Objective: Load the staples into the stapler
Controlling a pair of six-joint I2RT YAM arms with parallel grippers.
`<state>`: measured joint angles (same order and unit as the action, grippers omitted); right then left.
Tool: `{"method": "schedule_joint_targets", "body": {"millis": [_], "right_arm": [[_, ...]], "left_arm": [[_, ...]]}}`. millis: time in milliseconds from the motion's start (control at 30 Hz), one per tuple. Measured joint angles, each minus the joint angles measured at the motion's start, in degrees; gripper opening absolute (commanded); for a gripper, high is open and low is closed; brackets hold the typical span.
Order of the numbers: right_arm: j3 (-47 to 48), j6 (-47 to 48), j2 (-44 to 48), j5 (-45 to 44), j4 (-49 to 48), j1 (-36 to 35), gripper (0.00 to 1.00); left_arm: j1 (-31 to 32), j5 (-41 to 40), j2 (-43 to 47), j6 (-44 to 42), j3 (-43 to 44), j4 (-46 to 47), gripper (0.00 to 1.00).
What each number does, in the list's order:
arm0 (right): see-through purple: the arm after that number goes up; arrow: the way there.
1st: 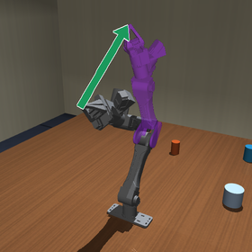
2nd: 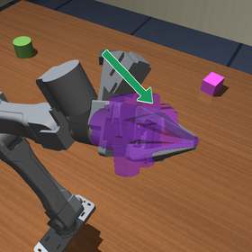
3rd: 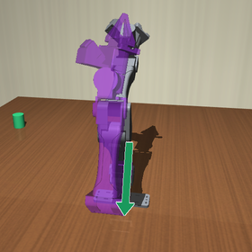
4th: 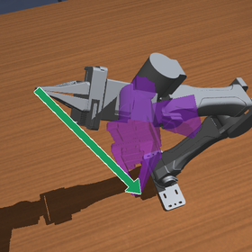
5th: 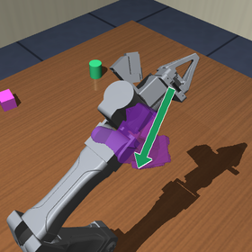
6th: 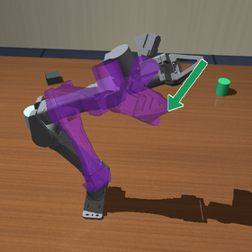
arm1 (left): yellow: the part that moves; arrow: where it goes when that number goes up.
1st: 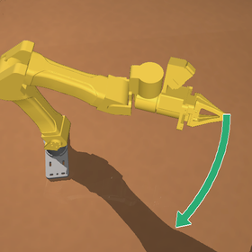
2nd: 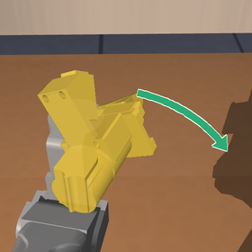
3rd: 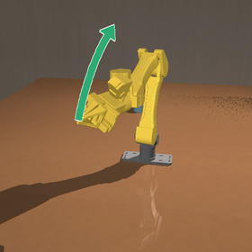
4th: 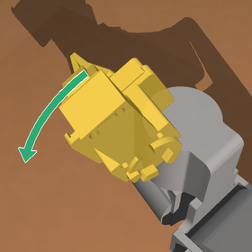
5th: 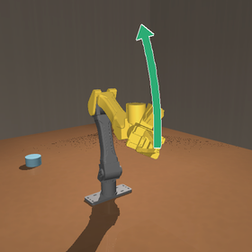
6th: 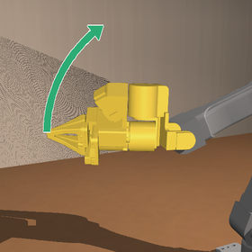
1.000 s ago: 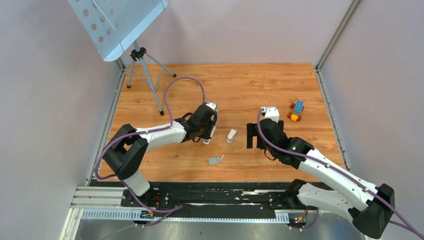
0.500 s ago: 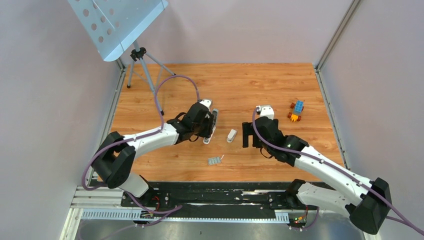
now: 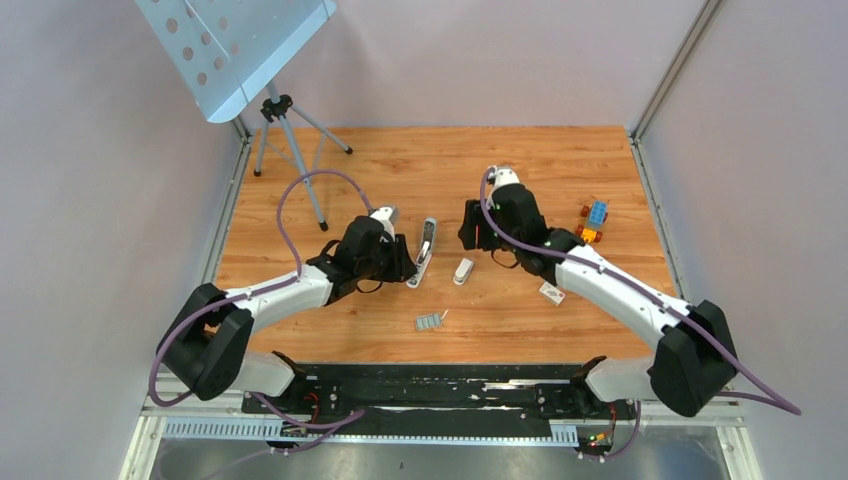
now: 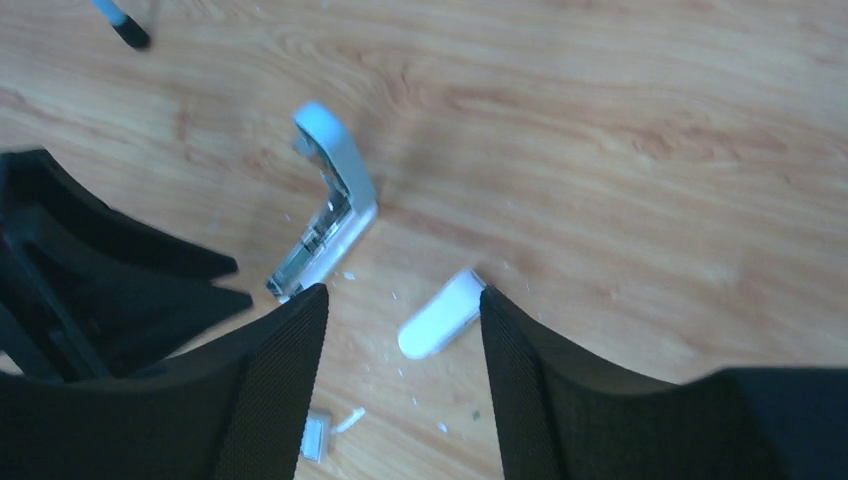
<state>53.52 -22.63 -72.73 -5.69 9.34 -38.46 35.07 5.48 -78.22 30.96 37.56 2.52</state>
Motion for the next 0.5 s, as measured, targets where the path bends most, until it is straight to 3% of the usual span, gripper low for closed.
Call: {"method": "schedule_joint_targets", "body": {"millis": [233, 400, 500], "right_arm": [[8.0, -0.3, -10.9, 12.2, -7.9, 6.6, 0.58], [14.2, -0.7, -18.7, 18.6, -10.1, 7.9, 0.60], [17.1, -0.9, -22.7, 21.4, -10.8, 8.2, 0.56]], "left_arm": [[0.0, 3.0, -0.5, 0.5, -2.3, 4.6, 0.38], [0.0, 3.0, -1.4, -0.4, -2.3, 4.9, 0.37], [-0.1, 3.0, -1.7, -0.6, -2.8, 5.6, 0.37]]}}
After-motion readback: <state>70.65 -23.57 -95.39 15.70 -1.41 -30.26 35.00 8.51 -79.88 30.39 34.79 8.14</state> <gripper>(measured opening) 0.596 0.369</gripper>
